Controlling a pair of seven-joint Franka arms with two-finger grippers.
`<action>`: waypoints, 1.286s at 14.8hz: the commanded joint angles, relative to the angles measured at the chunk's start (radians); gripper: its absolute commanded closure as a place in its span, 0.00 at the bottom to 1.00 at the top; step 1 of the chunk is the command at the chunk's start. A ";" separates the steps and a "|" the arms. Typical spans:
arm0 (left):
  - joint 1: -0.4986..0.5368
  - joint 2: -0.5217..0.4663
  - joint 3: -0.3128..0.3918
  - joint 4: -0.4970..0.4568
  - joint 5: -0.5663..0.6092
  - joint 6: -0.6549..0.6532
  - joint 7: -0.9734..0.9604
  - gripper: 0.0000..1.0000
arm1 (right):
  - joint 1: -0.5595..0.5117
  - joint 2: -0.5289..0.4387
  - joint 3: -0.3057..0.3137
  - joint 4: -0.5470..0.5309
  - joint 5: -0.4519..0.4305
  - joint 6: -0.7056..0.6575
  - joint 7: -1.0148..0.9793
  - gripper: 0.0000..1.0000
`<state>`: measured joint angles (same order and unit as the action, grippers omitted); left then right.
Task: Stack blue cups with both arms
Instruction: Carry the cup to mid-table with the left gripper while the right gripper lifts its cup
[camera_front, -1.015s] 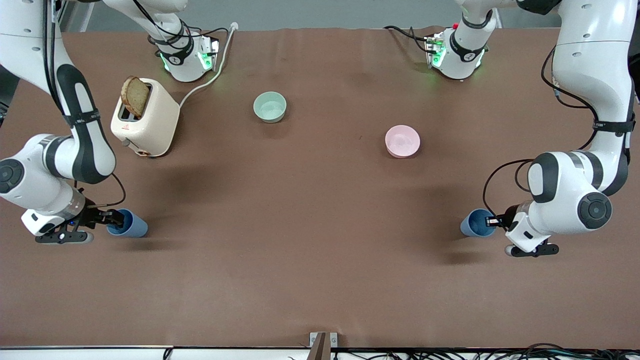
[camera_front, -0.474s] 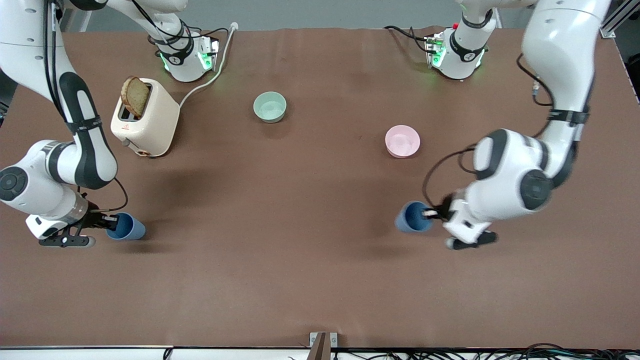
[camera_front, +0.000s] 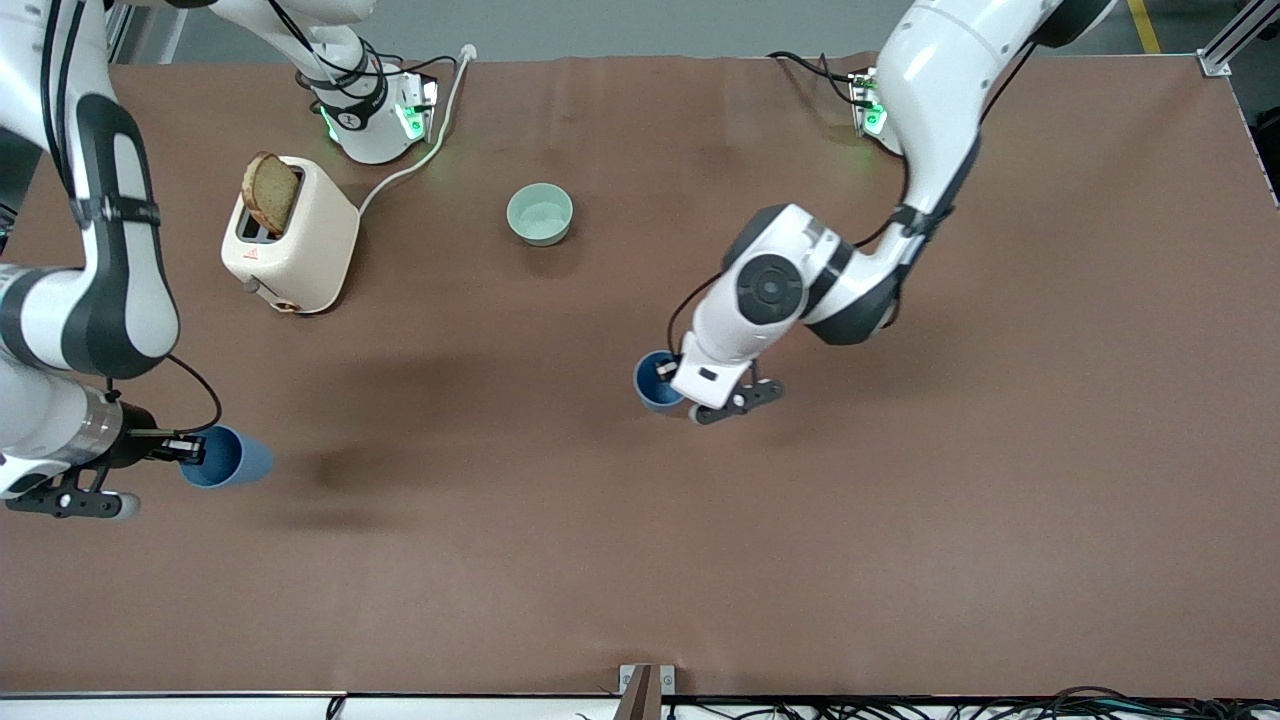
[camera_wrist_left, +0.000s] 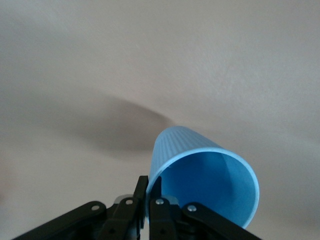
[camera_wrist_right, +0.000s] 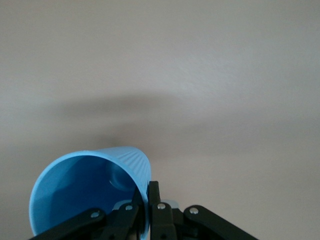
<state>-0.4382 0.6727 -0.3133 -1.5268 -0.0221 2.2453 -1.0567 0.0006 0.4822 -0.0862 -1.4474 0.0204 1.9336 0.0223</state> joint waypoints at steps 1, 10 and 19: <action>-0.040 0.050 0.008 0.036 0.022 0.048 -0.080 0.99 | 0.079 -0.057 -0.001 0.021 0.012 -0.041 0.115 1.00; 0.001 -0.063 0.013 0.071 0.024 -0.114 -0.101 0.00 | 0.531 -0.093 -0.003 0.012 0.015 -0.078 0.646 1.00; 0.387 -0.396 0.013 0.166 0.087 -0.548 0.355 0.00 | 0.746 -0.008 -0.001 0.008 0.124 0.048 0.768 0.99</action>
<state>-0.1158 0.3409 -0.2964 -1.3314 0.0498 1.7491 -0.8224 0.7277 0.4376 -0.0756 -1.4339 0.1332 1.9330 0.7745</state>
